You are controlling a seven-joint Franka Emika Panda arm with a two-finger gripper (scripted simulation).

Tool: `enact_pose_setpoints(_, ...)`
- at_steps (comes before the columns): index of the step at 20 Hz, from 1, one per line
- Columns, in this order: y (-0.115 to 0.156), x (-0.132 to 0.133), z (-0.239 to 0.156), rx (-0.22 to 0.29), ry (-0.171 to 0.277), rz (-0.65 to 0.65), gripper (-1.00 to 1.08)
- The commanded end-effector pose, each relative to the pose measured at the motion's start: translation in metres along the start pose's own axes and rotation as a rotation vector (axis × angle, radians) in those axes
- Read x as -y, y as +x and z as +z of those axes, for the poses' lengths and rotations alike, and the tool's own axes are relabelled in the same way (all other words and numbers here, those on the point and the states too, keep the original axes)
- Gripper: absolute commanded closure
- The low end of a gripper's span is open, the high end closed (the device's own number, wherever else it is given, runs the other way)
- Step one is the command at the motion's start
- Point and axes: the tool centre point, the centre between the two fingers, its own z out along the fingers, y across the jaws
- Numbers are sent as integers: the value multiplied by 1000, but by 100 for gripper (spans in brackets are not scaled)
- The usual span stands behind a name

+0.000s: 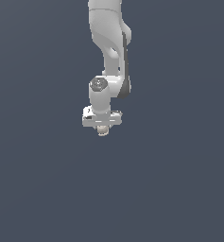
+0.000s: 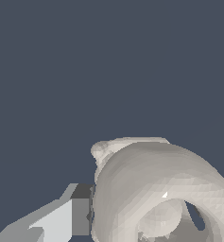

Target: Pick up the object and move it to a goal position.

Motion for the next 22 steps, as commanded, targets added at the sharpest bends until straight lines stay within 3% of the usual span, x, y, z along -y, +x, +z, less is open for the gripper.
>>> enact_pose_setpoints(1,-1,-2,-7,-1,0,0,108)
enact_pose_setpoints(10,-11,-13,-60,-1,0,0,108)
enact_pose_setpoints(22,-32,-38,-179,-1,1,0,108)
